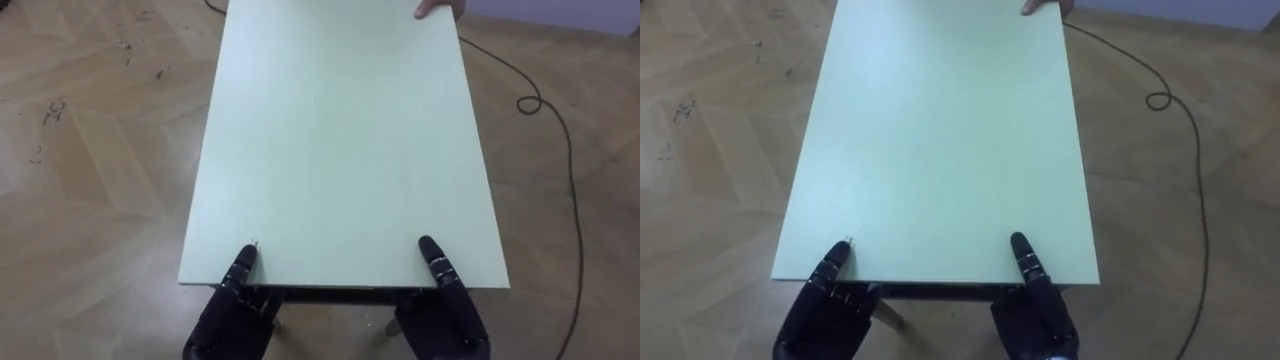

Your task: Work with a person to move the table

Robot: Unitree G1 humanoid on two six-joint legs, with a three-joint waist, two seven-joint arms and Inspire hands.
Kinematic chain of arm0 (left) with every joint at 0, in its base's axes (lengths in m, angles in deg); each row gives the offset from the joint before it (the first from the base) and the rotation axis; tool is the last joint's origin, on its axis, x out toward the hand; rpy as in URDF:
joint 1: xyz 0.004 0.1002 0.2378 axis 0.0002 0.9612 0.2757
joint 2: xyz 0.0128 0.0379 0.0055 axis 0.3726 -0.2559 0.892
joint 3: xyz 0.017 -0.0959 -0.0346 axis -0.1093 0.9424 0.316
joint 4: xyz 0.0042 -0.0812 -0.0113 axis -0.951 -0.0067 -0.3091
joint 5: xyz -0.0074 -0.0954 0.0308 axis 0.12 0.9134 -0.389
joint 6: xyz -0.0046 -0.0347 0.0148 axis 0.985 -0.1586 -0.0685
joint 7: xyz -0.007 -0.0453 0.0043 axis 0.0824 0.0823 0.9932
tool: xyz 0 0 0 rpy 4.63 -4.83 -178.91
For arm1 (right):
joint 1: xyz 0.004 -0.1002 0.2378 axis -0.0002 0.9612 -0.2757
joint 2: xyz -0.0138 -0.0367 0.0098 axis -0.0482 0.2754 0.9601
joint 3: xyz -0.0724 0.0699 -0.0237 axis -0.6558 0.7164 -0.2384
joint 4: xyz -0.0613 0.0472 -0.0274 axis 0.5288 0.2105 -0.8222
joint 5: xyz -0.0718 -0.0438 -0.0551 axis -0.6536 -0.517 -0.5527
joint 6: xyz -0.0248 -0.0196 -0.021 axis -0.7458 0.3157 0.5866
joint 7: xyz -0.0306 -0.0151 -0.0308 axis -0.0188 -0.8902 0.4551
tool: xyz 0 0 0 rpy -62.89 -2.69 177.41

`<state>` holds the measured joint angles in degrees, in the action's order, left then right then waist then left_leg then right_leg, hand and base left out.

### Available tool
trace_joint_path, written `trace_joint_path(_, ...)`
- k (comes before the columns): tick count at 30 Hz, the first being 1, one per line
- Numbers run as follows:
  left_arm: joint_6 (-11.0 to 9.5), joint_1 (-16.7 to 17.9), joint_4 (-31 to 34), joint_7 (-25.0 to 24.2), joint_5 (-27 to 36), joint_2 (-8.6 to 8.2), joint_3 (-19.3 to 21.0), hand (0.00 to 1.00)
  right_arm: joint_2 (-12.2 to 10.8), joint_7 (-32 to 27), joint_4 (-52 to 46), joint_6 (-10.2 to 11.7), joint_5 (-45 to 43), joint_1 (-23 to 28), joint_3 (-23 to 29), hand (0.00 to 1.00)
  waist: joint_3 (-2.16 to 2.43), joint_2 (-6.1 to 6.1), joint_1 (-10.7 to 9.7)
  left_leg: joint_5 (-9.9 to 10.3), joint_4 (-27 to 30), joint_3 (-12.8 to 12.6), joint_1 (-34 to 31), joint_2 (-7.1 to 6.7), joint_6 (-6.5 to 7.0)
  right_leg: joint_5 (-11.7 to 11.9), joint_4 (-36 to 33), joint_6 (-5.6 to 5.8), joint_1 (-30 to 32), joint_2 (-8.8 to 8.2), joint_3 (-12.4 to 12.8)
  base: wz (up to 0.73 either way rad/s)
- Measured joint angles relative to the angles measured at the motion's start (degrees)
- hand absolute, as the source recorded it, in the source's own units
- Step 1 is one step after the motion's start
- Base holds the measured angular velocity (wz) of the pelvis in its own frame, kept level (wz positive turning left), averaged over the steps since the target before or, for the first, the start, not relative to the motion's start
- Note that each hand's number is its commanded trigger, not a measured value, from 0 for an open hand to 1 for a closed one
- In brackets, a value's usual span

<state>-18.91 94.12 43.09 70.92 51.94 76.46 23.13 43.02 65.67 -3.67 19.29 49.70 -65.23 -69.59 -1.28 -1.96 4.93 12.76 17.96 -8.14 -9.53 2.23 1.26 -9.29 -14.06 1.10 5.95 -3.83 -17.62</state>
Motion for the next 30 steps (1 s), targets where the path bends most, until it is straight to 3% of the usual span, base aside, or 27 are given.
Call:
trace_joint_path(4, -0.37, 0.02, -0.01, -0.03, 0.15, 0.09, 0.09, 1.00, 0.01, 0.19, 0.00, 0.29, 0.11, -0.04, -0.46, 1.00, -0.04, 0.24, -0.08, -0.58, 0.80, 3.23, -1.75, -0.32, -0.29, -0.01, 0.46, -0.01, -0.50, 0.14, -2.43, 0.52)
trace_joint_path(5, -0.36, -0.01, -0.04, -0.03, 0.18, 0.06, -0.05, 1.00, 0.08, 0.19, 0.01, 0.27, 0.13, -0.04, -0.33, 1.00, -0.22, 0.62, -0.30, -0.68, 1.16, 4.75, -2.14, -0.65, -0.27, -0.11, 0.60, -0.11, -1.16, 0.11, -3.20, 0.63)
trace_joint_path(8, -0.35, 0.21, -0.03, -0.19, 0.19, -0.42, -0.18, 1.00, 0.84, 0.19, 0.00, 0.25, -0.26, -0.63, -0.15, 1.00, -0.50, 1.64, 0.17, -0.88, 1.92, 5.97, -3.74, -0.87, -0.16, -0.29, 0.56, -0.18, -1.55, 0.04, -4.63, 0.48)
trace_joint_path(13, -0.70, -0.02, 0.37, -0.28, 0.24, -1.05, -0.20, 1.00, 1.01, 0.15, 0.00, 0.12, -0.85, -2.13, 0.52, 1.00, -0.40, 2.14, 0.21, -3.72, 0.44, 8.09, -4.88, -2.51, -0.30, -1.67, 0.69, -0.66, -1.93, -0.91, -6.64, 0.62)
trace_joint_path(14, -0.71, -0.14, 0.39, -0.29, 0.25, -1.24, -0.26, 1.00, 1.03, 0.15, 0.00, 0.08, -1.22, -2.30, 0.86, 1.00, -0.32, 2.24, -0.40, -5.18, -0.68, 7.57, -4.90, -2.78, -0.19, -1.78, 1.02, -0.72, -2.27, -1.42, -8.41, 1.01)
trace_joint_path(15, -0.71, -0.15, 0.38, -0.32, 0.18, -1.62, -0.39, 1.00, 0.98, 0.17, -0.01, 0.04, -1.67, -2.27, 1.34, 1.00, -0.18, 2.52, -1.70, -6.77, -2.00, 3.25, -4.89, -2.51, 0.44, -1.98, 1.65, -0.64, -3.07, -1.96, -11.02, 1.08)
trace_joint_path(16, -0.71, -0.14, 0.38, -0.32, 0.12, -1.71, -0.51, 1.00, 0.95, 0.17, -0.02, 0.04, -1.70, -2.22, 1.54, 1.00, -0.09, 2.67, -2.13, -7.13, -2.41, 0.41, -4.86, -2.05, 0.88, -2.20, 1.58, -0.62, -3.20, -2.49, -12.17, 0.97)
trace_joint_path(17, -0.71, -0.09, 0.38, -0.36, 0.12, -1.76, -0.54, 1.00, 0.84, 0.17, -0.02, -0.04, -1.73, -2.19, 1.66, 1.00, -0.06, 2.68, -2.29, -7.45, -2.39, -3.78, -4.75, -1.10, 1.17, -2.92, 1.09, -0.67, -3.13, -3.19, -14.07, 0.55)
trace_joint_path(18, -0.76, 0.08, 0.39, -0.43, 0.13, -1.77, -0.53, 1.00, 0.78, 0.17, -0.03, -0.16, -1.76, -2.06, 1.64, 1.00, -0.03, 2.72, -1.50, -7.45, -2.04, -6.01, -4.73, -0.56, 1.18, -3.32, 0.82, -0.76, -3.29, -3.53, -15.33, 0.33)
trace_joint_path(23, -1.18, 0.72, 0.39, -0.68, 0.12, -1.60, -0.40, 1.00, 0.64, -0.01, -0.16, -0.98, -1.83, -1.52, 1.53, 1.00, -0.08, 3.04, 0.31, -7.16, -1.58, -5.62, -4.87, -1.08, 1.62, -4.49, -1.29, 0.08, -3.54, -3.94, -15.65, 0.20)
trace_joint_path(30, -1.10, 1.11, 0.36, -0.53, 0.77, -2.12, -0.10, 1.00, 0.67, -1.29, -0.16, -1.13, -2.98, -2.86, 1.55, 1.00, -0.15, 3.23, 2.87, -7.07, -1.38, -5.09, -4.86, -1.94, 2.33, -4.65, -3.09, 0.33, -4.42, -4.76, -15.82, 0.15)
